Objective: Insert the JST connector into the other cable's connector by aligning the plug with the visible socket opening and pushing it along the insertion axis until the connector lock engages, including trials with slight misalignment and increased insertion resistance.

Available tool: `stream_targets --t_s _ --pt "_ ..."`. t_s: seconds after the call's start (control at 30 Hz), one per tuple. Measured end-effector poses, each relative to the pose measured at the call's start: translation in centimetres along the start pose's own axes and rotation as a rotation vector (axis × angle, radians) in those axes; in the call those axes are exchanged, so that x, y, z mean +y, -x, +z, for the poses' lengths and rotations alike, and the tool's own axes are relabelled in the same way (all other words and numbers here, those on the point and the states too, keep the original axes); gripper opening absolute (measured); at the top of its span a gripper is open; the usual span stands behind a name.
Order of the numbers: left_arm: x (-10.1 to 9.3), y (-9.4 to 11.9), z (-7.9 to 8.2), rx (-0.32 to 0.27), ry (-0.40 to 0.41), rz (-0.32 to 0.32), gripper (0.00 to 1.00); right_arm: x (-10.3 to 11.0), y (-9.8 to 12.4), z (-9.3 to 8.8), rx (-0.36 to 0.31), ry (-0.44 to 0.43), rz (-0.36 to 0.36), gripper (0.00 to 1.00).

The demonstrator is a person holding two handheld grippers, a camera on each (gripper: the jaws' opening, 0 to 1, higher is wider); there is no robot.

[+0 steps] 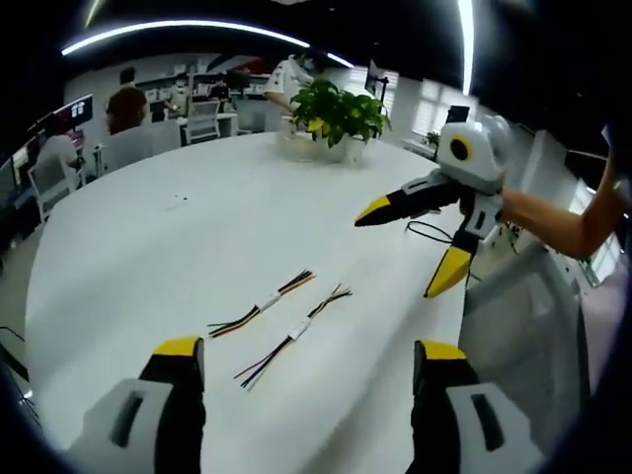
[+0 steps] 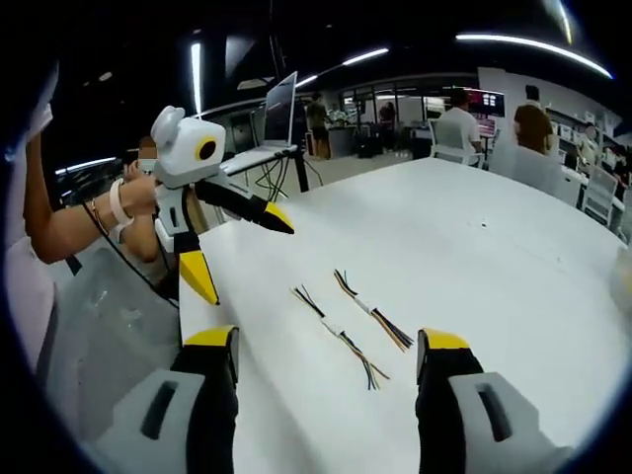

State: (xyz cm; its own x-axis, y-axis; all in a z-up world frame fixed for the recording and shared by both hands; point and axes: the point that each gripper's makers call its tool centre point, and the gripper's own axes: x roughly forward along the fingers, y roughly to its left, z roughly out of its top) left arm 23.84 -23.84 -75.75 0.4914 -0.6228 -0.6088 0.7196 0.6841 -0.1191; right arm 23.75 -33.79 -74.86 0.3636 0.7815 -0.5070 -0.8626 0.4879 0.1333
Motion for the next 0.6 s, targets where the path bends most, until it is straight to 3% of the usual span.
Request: stream_targets --t_s 0.13,0.6 --pt "-0.1 0.4 0.2 -0.015 0.015 0.015 0.93 -0.1 0.4 0.1 -0.012 -0.01 -0.021 0.74" --pt "-1.9 2.0 -1.2 0.005 0.002 0.031 0.94 0.0 2.1 -0.9 -0.039 -0.093 -0.081 0.81"
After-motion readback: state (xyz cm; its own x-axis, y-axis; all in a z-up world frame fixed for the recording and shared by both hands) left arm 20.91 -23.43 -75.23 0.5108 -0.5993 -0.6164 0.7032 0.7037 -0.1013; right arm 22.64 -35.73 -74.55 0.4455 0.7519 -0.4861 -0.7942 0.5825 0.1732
